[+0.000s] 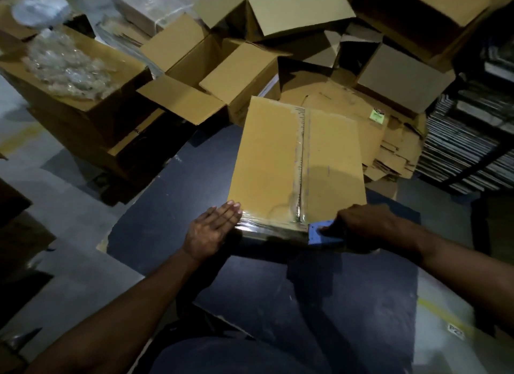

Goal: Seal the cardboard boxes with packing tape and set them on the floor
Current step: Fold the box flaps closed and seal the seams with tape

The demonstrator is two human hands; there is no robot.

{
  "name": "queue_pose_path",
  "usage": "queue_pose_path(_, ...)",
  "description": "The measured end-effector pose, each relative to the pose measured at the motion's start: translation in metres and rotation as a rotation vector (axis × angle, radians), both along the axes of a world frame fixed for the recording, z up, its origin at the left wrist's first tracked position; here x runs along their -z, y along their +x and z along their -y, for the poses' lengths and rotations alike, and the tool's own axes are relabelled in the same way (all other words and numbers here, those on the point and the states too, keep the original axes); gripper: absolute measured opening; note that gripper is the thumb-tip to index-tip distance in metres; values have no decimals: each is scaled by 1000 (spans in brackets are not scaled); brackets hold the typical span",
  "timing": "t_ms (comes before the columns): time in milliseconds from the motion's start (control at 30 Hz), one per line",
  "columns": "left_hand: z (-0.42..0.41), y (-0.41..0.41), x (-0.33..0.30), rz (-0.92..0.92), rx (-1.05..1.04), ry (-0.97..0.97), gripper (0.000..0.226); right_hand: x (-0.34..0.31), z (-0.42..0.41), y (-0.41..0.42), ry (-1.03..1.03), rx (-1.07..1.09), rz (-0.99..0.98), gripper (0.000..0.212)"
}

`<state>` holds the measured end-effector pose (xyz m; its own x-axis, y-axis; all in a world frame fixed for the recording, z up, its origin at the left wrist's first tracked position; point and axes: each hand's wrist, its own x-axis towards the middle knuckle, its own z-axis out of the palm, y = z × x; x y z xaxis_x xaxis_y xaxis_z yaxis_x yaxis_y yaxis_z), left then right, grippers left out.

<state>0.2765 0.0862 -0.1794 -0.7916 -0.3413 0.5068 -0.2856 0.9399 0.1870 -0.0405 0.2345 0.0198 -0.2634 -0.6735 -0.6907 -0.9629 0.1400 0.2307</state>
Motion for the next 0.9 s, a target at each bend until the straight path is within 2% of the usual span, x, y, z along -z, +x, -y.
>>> queue_pose_path(167,4,3,5,41,12,-18,46,-2,-16,-6,-9,-103,55,41)
queue_pose_path(300,40,23,-3,62,-33,34,47,-10,0,19,-12,-76,221,52)
queue_pose_path(400,85,42,-23,258,13,-17,80,0,15,48,-73,-150,245,74)
queue_pose_path(467,90,37,-43,344,43,-122,70,2,22,55,-111,-166,235,75)
queue_pose_path(600,21,-26,-49,232,155,-181,54,2,26,46,-117,-175,224,78)
queue_pose_path(700,-33,-70,-20,201,167,-170,45,2,24,46,-159,-206,233,67)
queue_pose_path(800,-37,-79,-11,91,122,-99,38,3,19,44,-196,-214,237,60)
queue_pose_path(900,-33,-77,-9,73,137,-100,39,-3,10,34,-181,-224,201,61)
